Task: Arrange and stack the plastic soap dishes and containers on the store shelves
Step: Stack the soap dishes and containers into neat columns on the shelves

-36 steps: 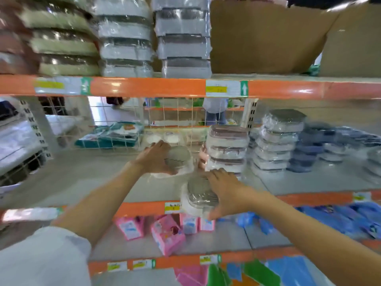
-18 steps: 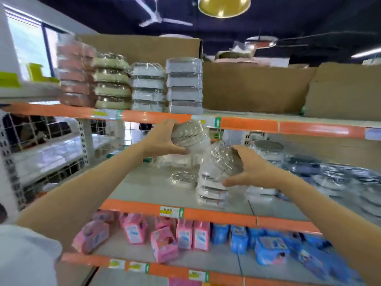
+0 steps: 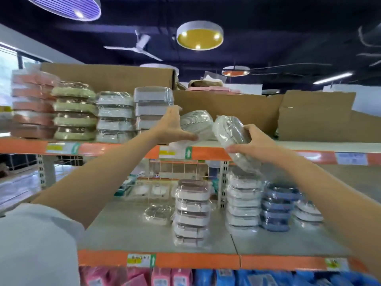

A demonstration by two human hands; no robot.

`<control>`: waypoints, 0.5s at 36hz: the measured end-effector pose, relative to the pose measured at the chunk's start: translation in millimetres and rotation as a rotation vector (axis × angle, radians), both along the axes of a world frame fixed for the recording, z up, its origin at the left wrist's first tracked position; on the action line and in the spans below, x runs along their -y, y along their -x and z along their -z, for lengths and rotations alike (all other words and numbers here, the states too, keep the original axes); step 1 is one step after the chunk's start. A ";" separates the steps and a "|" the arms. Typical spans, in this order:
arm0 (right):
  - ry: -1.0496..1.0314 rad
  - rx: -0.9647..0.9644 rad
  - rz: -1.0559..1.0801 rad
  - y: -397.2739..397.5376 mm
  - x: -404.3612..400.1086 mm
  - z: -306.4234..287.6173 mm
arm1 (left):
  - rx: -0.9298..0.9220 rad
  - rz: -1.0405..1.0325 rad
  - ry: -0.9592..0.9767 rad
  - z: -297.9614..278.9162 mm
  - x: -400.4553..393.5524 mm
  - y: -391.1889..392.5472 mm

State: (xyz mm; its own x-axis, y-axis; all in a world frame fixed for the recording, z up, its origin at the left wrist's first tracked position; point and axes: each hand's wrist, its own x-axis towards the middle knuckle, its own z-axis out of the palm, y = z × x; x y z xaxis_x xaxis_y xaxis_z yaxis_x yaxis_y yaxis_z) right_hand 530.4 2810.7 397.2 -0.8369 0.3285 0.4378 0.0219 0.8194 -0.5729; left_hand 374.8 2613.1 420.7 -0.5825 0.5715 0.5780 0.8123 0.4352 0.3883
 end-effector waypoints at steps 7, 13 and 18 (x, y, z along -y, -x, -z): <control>-0.058 0.016 0.043 43.0 -46.3 -22.6 | 0.089 0.055 0.053 -0.4 -66.2 49.6; -0.123 0.035 0.087 87.8 -74.4 -37.6 | 0.248 0.083 0.220 9.4 -105.1 90.7; -0.179 0.097 0.070 128.1 -86.2 -36.1 | 0.324 0.122 0.224 16.9 -113.8 117.0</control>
